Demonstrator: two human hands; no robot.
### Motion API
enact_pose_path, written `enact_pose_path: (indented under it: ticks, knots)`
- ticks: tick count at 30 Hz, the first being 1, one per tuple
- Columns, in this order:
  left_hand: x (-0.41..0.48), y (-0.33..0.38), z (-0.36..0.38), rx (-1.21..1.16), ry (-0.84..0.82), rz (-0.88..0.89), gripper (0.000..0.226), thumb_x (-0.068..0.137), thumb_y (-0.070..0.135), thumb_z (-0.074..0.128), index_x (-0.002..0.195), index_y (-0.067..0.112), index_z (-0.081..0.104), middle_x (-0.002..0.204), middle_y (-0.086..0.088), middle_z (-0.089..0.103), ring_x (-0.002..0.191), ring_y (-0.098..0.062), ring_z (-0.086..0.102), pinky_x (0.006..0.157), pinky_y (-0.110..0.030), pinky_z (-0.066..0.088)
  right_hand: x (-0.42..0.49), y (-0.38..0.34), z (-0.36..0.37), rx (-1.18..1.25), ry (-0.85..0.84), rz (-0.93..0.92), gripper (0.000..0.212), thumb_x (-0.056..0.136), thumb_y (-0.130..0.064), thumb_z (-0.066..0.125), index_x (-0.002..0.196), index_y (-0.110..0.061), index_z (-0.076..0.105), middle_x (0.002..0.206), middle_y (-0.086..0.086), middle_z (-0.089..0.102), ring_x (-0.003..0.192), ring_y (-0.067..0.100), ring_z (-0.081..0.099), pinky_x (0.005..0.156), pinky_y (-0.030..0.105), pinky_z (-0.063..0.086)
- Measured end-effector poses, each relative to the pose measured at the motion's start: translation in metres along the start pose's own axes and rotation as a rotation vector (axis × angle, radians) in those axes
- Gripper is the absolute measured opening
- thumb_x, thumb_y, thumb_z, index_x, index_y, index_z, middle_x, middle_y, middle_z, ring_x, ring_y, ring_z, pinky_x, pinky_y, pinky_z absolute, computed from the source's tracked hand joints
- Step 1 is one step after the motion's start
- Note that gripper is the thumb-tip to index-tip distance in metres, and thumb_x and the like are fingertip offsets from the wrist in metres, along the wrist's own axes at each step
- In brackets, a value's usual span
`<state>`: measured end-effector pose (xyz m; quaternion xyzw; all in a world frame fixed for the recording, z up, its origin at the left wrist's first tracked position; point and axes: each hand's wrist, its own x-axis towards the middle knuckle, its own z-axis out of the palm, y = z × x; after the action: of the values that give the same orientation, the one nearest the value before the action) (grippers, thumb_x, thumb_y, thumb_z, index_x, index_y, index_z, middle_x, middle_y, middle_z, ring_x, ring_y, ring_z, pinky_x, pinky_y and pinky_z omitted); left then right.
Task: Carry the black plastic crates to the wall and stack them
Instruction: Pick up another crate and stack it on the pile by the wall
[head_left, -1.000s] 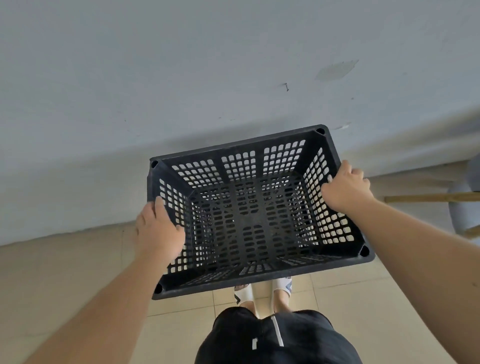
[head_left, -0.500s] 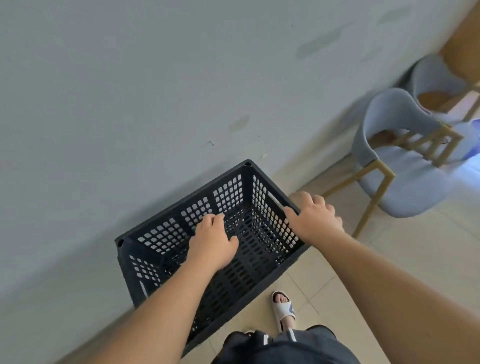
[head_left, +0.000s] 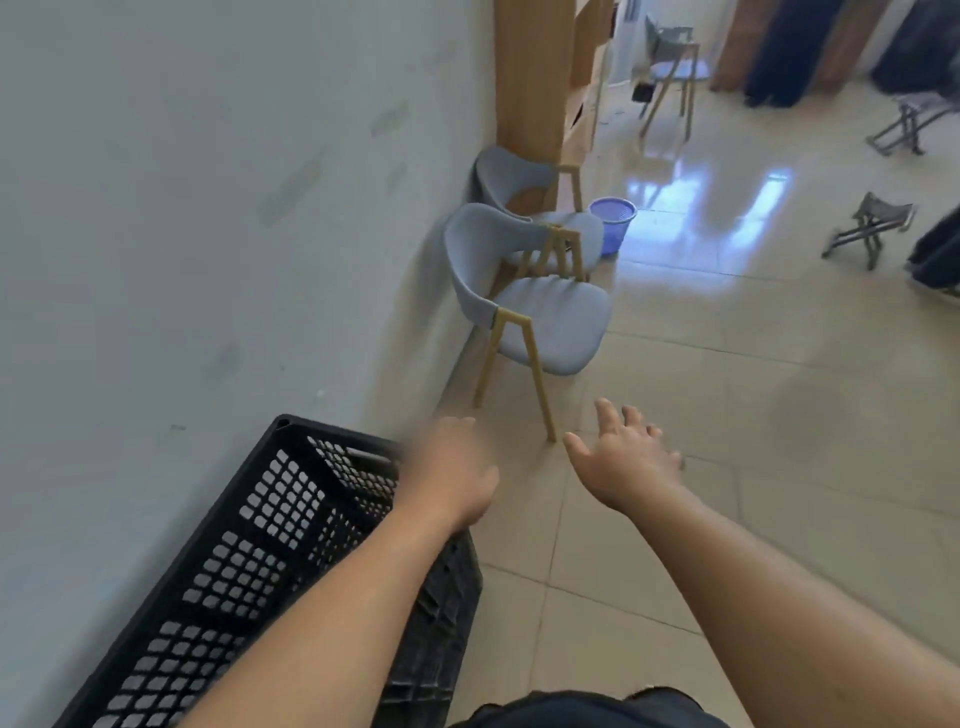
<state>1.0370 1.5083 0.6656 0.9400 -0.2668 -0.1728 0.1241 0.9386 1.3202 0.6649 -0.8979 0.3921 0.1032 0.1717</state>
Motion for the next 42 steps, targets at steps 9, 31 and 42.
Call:
enact_pose_path:
  ticks: [9, 31, 42]
  knots:
    - [0.032, 0.219, 0.043, 0.19, -0.061, 0.318, 0.073, 0.097, 0.049, 0.047, 0.16, 0.022, 0.022, 0.166, 0.002, 0.024, 0.148, -0.024, 0.029, 0.111, -0.045, 0.035, -0.011, 0.216, -0.064, 0.122, 0.164, 0.308, 0.077, 0.089, -0.071, 0.028, 0.156, -0.034, 0.015, 0.163, 0.004, 0.017, 0.145, 0.033, 0.02, 0.108, 0.057, 0.028]
    - [0.038, 0.738, 0.253, 0.302, -0.351, 0.973, 0.069, 0.098, 0.046, 0.046, 0.159, 0.026, 0.022, 0.164, 0.002, 0.027, 0.146, -0.026, 0.032, 0.11, -0.046, 0.035, -0.04, 0.682, -0.162, 0.358, 0.261, 1.021, 0.076, 0.092, -0.07, 0.027, 0.156, -0.031, 0.014, 0.162, 0.008, 0.017, 0.141, 0.035, 0.025, 0.105, 0.055, 0.031]
    - [0.114, 0.959, 0.312, 0.371, -0.435, 1.208, 0.061, 0.097, 0.043, 0.046, 0.153, 0.025, 0.029, 0.153, 0.001, 0.036, 0.134, -0.027, 0.042, 0.101, -0.044, 0.04, 0.026, 0.833, -0.222, 0.463, 0.295, 1.331, 0.074, 0.093, -0.069, 0.028, 0.156, -0.032, 0.015, 0.159, 0.006, 0.022, 0.138, 0.035, 0.029, 0.105, 0.054, 0.033]
